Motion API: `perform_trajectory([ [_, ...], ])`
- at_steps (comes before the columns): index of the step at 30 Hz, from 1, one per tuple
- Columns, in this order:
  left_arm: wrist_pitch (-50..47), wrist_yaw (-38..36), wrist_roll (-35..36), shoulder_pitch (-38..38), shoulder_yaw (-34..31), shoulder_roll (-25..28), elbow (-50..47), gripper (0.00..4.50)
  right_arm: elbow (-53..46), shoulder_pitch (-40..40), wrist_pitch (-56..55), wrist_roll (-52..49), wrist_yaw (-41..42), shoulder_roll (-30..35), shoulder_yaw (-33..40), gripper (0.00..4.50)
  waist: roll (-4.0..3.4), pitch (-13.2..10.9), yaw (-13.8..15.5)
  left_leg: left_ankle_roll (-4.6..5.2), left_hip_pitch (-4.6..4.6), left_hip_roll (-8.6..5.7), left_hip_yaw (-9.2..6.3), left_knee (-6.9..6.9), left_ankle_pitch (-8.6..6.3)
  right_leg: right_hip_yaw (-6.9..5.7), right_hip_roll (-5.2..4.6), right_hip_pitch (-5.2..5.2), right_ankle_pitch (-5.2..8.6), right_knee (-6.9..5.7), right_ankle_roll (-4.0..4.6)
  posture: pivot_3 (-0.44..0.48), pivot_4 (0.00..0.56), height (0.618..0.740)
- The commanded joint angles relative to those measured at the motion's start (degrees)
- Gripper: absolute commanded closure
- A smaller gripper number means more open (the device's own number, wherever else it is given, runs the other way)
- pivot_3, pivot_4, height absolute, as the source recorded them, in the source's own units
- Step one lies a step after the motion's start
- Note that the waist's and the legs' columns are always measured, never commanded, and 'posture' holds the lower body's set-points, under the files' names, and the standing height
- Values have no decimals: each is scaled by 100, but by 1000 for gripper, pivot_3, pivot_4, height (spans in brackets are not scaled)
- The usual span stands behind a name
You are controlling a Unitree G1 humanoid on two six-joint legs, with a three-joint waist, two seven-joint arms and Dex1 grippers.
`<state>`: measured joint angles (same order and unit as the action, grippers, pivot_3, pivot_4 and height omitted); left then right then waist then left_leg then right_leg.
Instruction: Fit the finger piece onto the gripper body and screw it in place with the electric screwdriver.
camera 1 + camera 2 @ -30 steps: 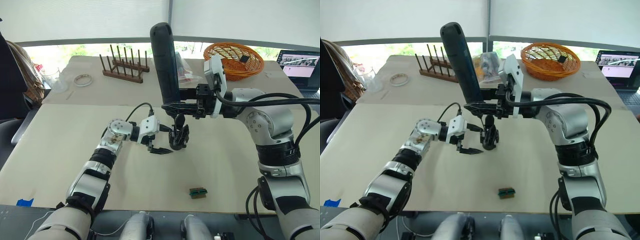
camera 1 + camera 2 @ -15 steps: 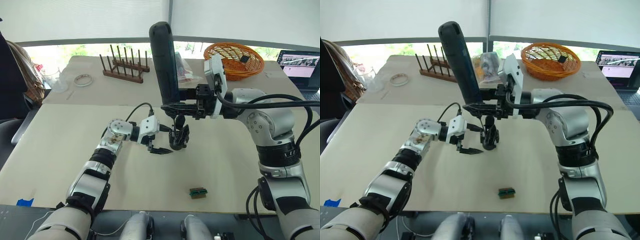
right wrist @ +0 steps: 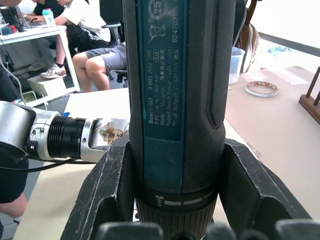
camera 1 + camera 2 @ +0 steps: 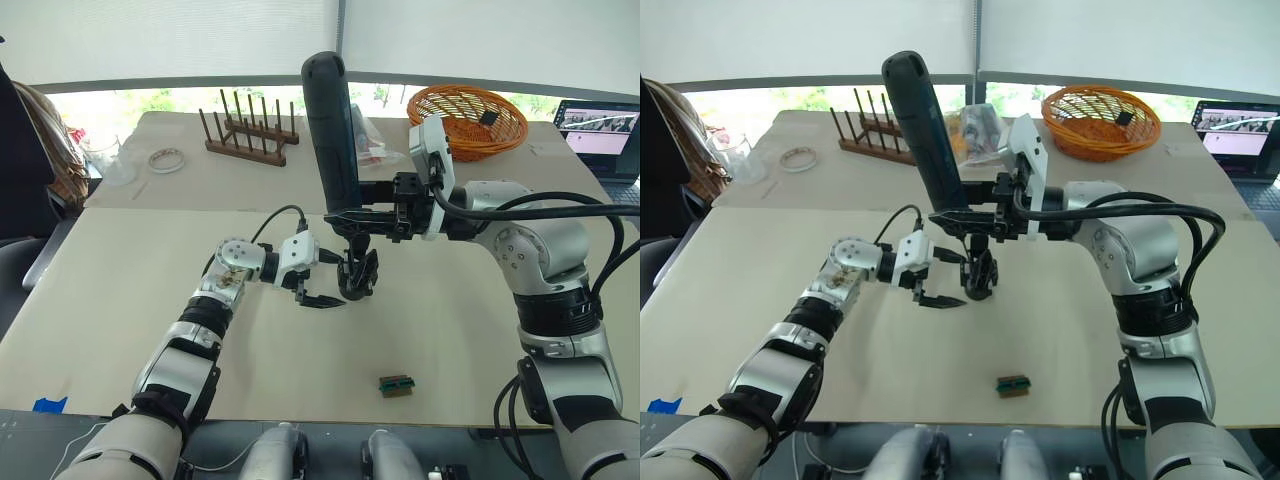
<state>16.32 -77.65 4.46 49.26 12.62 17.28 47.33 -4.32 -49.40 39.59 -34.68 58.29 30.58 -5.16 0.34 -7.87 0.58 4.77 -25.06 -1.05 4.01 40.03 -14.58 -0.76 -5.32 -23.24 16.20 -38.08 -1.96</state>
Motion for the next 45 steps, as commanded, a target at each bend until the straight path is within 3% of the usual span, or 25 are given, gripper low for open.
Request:
perform_trajectory([
  [1,54,1,-9,138,-38,-19,-46,0,-118,-166,-195,-29,17,15,257,2574,0,0,0,0,0,0,0,0,0,0,0,0,0,0,0,0,150,740],
  [45,-8,-25,-11,115,-24,-2,-92,0,-64,-172,-266,-1,-43,-95,270,2574,0,0,-1,0,0,-1,0,0,0,0,0,0,0,0,-1,0,150,740],
])
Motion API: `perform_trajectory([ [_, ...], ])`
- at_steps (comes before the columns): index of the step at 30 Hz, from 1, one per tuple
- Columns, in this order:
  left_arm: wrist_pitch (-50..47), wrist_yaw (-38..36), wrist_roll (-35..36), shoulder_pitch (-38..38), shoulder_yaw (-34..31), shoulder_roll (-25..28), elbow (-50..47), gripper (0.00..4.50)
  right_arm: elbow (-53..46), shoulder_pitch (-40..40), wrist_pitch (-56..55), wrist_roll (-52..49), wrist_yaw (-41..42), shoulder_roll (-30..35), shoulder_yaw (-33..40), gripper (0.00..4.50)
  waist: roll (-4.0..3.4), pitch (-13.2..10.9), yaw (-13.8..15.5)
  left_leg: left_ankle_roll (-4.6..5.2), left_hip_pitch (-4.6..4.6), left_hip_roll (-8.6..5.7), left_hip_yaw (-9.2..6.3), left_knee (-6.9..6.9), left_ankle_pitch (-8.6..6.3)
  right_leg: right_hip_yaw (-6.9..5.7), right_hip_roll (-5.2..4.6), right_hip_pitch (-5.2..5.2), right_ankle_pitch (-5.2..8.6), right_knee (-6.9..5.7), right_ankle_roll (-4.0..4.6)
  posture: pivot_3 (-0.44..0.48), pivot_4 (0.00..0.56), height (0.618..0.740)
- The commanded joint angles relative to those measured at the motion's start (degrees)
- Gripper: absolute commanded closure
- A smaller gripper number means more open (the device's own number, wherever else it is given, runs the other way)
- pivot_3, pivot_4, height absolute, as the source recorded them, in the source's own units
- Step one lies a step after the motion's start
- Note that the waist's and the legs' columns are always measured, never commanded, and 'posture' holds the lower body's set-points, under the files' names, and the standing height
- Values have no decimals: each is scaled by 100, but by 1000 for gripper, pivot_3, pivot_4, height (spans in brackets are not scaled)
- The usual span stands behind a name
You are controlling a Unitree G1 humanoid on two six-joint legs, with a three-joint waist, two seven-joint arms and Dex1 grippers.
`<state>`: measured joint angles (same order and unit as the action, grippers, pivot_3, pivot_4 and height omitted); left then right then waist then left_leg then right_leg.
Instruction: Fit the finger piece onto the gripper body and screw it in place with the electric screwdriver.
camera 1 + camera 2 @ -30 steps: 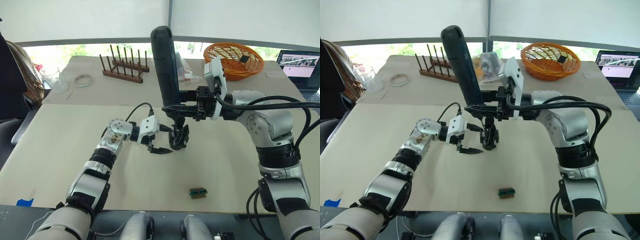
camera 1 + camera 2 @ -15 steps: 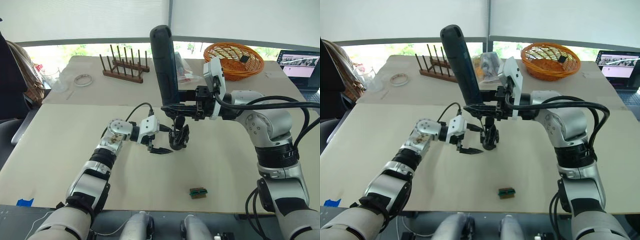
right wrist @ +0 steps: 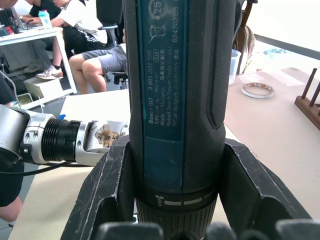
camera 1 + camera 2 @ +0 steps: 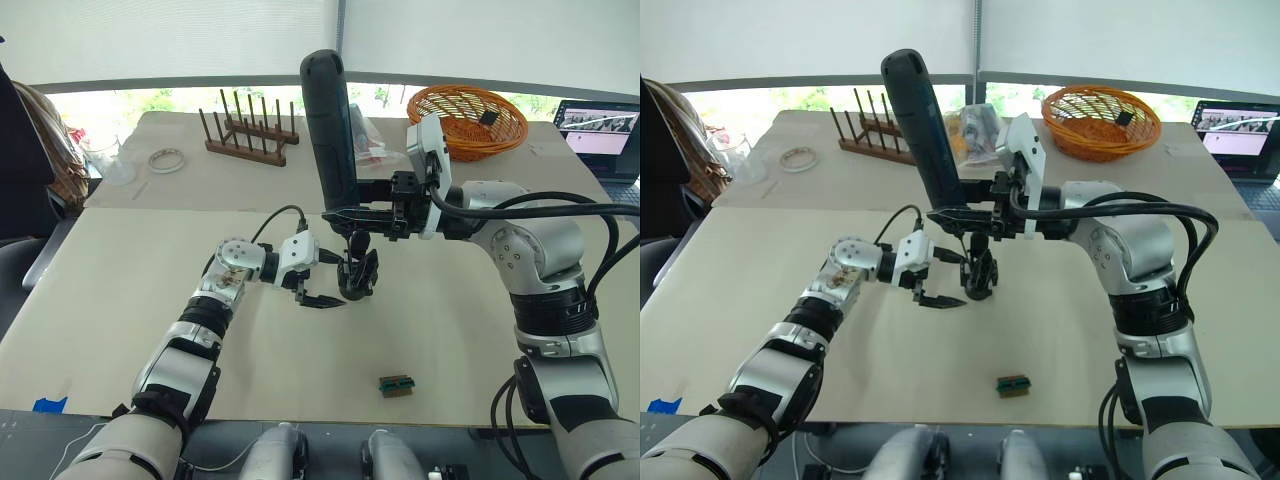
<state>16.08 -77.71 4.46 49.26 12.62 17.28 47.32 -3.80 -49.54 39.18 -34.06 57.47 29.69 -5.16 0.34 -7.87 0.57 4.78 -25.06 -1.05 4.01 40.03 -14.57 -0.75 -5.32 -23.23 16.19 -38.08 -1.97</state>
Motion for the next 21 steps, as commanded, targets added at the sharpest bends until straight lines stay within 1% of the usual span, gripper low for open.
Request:
perform_trajectory([
  [1,19,-16,-15,122,-24,-2,-85,0,-125,-150,-230,-61,43,-8,269,2574,0,0,0,0,0,0,0,0,0,0,0,0,0,0,0,0,150,740],
  [21,42,17,-34,128,-23,-15,-83,0,-142,-69,-263,-32,20,-36,257,2574,0,0,0,0,0,0,0,0,0,0,0,0,0,0,0,0,150,740],
])
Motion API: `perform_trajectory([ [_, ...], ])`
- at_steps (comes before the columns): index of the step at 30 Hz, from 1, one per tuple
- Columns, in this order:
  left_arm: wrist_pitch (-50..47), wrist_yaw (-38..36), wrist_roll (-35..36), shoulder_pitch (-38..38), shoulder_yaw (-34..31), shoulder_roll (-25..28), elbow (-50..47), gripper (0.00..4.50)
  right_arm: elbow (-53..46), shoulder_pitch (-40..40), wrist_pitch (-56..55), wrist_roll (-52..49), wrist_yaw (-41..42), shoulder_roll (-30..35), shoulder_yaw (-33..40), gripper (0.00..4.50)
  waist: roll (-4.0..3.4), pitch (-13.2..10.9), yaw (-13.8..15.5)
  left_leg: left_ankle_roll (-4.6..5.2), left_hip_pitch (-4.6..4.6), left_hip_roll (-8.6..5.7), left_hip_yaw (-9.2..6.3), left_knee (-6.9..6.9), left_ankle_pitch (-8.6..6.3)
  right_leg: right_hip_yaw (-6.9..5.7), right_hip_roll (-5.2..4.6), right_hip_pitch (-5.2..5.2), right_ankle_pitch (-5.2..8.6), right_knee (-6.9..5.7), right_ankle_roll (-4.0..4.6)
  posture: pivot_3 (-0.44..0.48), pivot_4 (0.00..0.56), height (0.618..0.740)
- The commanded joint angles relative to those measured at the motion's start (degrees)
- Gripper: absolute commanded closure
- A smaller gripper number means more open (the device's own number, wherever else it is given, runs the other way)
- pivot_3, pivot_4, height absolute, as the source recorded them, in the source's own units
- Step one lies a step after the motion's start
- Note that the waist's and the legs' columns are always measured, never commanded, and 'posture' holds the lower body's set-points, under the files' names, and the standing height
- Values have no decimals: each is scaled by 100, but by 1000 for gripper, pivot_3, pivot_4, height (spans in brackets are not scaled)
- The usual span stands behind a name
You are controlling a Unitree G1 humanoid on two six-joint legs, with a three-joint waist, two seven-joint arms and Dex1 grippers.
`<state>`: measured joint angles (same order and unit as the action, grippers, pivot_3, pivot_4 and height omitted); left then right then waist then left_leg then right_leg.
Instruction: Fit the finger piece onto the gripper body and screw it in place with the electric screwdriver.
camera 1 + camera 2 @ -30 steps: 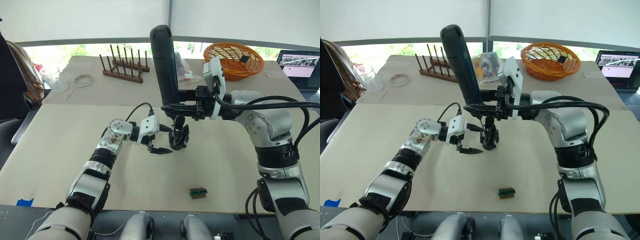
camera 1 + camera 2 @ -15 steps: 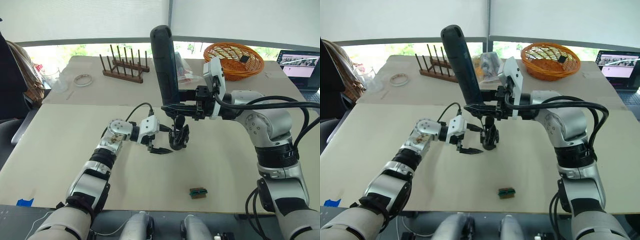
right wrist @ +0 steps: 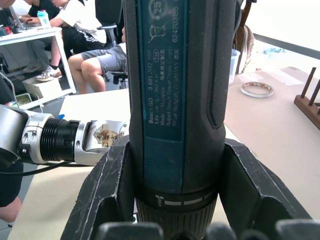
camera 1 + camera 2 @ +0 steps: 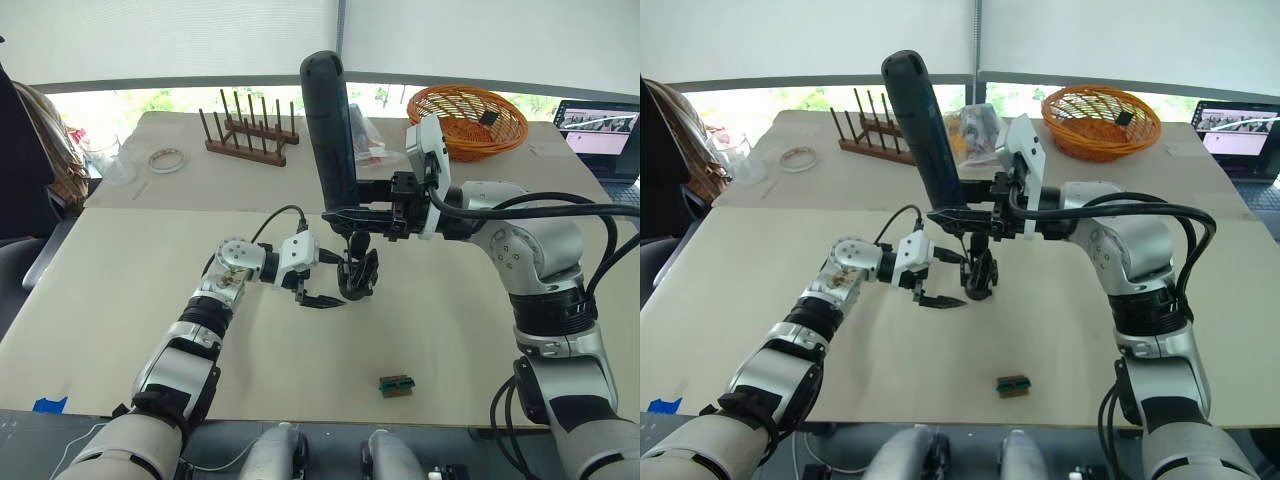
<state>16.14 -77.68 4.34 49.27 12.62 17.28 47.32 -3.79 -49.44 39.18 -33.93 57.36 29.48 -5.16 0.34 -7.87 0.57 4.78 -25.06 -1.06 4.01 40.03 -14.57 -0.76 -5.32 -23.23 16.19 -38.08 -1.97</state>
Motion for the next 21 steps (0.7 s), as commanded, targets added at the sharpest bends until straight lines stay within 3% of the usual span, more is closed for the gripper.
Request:
perform_trajectory([
  [1,34,15,-21,126,-24,-15,-88,0,-136,-78,-265,-38,37,-13,255,2574,0,0,0,0,0,0,0,0,0,0,0,0,0,0,0,0,150,740],
  [21,35,16,-24,112,-24,5,-116,0,-260,-128,-161,-128,69,-49,328,2574,0,0,-2,0,0,0,0,0,0,0,0,0,0,0,0,0,150,740],
])
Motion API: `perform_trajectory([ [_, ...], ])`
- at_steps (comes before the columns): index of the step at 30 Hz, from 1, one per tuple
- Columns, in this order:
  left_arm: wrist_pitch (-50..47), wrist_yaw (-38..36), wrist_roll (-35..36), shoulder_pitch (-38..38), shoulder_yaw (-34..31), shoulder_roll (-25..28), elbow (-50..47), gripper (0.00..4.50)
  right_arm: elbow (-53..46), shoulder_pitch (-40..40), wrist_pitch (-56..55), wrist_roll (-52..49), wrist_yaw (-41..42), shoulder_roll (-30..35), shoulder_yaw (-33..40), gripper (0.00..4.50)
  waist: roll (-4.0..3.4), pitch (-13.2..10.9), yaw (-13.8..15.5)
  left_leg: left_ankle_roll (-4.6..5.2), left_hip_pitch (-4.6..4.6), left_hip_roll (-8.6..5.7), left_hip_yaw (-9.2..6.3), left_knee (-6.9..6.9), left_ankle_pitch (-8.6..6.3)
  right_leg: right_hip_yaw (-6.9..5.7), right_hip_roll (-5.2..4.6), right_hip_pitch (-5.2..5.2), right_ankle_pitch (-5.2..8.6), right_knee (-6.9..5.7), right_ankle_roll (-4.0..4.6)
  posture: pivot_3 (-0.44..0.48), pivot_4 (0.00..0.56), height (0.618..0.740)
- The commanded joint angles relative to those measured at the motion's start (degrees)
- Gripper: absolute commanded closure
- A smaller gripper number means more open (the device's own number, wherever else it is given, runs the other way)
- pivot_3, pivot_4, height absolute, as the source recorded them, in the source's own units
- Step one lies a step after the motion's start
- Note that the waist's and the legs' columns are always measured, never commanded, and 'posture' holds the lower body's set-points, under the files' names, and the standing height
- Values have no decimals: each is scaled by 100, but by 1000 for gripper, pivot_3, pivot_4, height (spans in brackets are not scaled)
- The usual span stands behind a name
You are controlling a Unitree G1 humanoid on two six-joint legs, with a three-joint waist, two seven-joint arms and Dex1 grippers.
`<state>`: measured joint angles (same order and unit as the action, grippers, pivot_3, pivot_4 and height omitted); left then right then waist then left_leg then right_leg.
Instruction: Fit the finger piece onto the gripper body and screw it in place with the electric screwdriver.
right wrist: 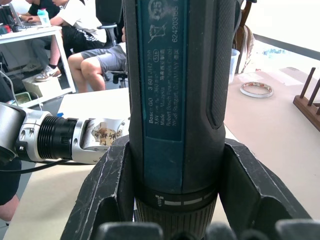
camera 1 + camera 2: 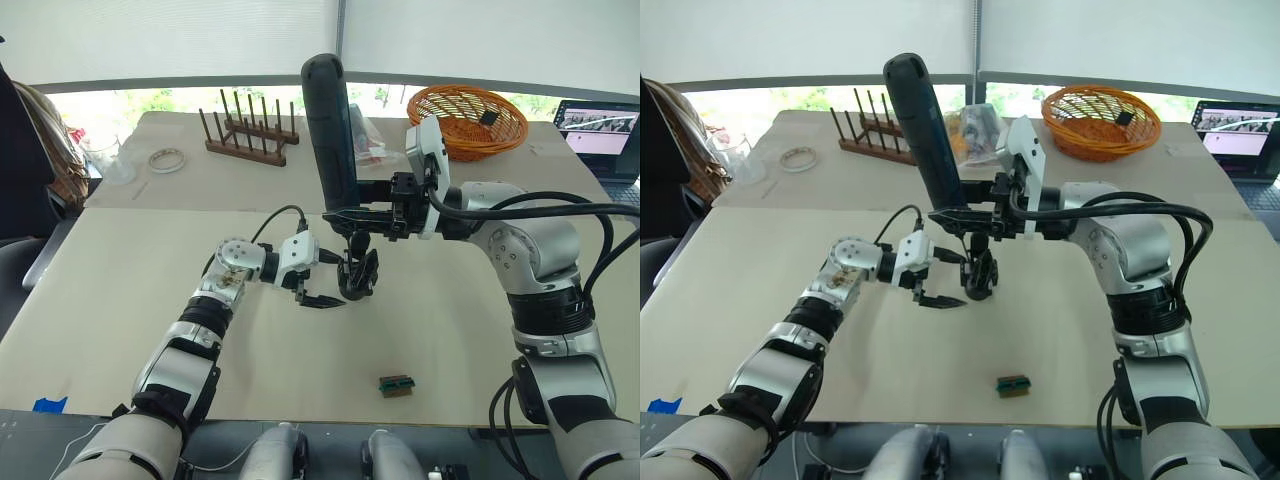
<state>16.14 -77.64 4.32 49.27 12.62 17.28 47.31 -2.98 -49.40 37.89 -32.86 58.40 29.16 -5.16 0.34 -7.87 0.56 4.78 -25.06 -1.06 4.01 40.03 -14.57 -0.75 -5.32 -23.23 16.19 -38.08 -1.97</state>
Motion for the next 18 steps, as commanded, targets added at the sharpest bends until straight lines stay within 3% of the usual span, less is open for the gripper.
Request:
perform_trajectory([
  [1,35,10,-23,113,-24,6,-111,0,-344,-161,-41,-236,-43,-19,338,2574,0,0,-1,0,0,0,0,0,0,0,0,0,0,0,0,0,150,740],
  [18,43,-14,-30,151,-26,-10,-67,0,-503,-65,86,-303,-110,58,367,2574,0,0,3,0,0,-1,0,0,0,0,0,0,0,0,0,0,150,740],
])
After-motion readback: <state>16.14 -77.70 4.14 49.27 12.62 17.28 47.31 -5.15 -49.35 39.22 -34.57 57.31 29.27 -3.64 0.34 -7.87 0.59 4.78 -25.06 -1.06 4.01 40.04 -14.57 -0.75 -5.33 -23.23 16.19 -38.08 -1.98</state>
